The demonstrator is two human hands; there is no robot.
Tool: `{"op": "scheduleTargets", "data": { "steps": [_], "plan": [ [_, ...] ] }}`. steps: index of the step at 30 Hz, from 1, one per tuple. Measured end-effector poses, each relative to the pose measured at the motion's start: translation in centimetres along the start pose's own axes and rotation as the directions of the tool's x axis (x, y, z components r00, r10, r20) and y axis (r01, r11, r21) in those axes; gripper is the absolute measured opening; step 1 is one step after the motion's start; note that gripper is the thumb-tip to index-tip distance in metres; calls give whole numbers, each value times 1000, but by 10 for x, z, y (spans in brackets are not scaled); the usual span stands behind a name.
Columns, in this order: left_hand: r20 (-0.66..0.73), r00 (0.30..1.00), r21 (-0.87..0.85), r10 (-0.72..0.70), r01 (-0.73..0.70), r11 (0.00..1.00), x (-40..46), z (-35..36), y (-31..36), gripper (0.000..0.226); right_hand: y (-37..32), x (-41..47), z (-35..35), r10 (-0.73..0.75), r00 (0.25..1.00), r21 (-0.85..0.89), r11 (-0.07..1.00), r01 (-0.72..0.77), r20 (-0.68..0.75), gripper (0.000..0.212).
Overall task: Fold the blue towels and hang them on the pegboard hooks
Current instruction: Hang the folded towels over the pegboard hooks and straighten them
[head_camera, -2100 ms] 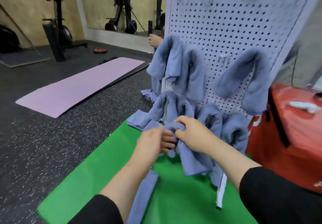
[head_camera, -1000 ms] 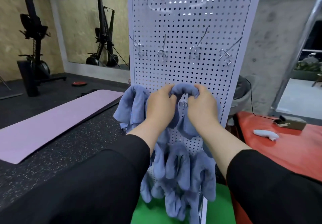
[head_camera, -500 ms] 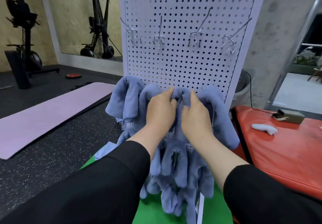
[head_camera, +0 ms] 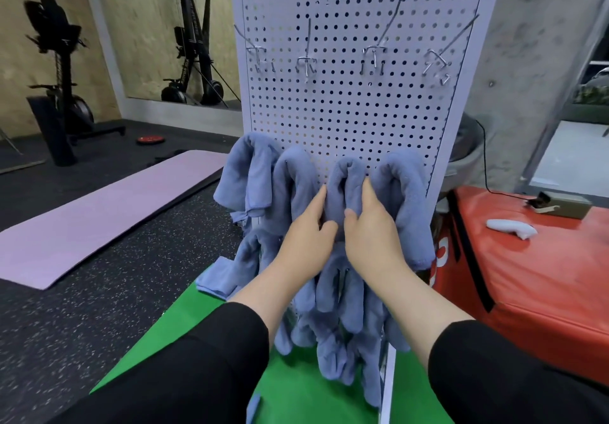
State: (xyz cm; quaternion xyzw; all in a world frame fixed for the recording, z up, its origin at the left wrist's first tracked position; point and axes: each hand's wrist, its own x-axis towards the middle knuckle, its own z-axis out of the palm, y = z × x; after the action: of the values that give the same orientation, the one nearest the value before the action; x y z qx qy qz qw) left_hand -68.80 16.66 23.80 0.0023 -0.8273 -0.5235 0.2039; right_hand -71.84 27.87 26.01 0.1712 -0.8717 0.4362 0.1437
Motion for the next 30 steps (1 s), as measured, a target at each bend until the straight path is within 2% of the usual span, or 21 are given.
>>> {"op": "scheduleTargets", "data": {
  "steps": [3, 7, 9, 12, 14, 17, 20, 24, 27, 30],
  "plan": [
    [20, 999, 6, -31, 31, 1000, -34, -2, -13, 59, 6, -28, 1, -36, 999, 39, 999, 36, 8, 59],
    [-100, 978, 189, -182, 198, 962, -83, -25, -63, 39, 27, -83, 19, -121, 991, 67, 991, 117, 55, 53],
    [-143, 944, 203, -298, 322, 925, -114, -43, -102, 38, 39, -116, 39, -159, 978, 86, 985, 148, 137, 47],
    [-224, 839, 269, -495, 542, 797, -171, -69, -168, 34, 63, -164, 84, -133, 940, 42, 991, 127, 315, 38],
    [-214, 768, 366, -604, 636, 679, -212, -81, -209, 34, 78, -193, 117, -87, 887, -26, 993, 111, 453, 34],
    [-145, 660, 538, -738, 678, 501, -268, -85, -263, 32, 99, -231, 168, 3, 759, -106, 990, 87, 651, 36],
    [-135, 575, 552, -807, 720, 420, -309, -78, -304, 36, 119, -264, 215, 76, 635, -177, 979, 97, 769, 40],
    [-115, 498, 491, -860, 781, 386, -331, -58, -341, 52, 143, -297, 265, 108, 495, -214, 963, 162, 862, 44],
    [-93, 498, 436, -862, 799, 415, -331, -46, -360, 50, 158, -310, 292, 118, 396, -221, 949, 226, 911, 49],
    [-63, 532, 423, -844, 780, 460, -328, -38, -369, 38, 166, -314, 307, 170, 366, -260, 943, 210, 915, 51]
  ]
}}
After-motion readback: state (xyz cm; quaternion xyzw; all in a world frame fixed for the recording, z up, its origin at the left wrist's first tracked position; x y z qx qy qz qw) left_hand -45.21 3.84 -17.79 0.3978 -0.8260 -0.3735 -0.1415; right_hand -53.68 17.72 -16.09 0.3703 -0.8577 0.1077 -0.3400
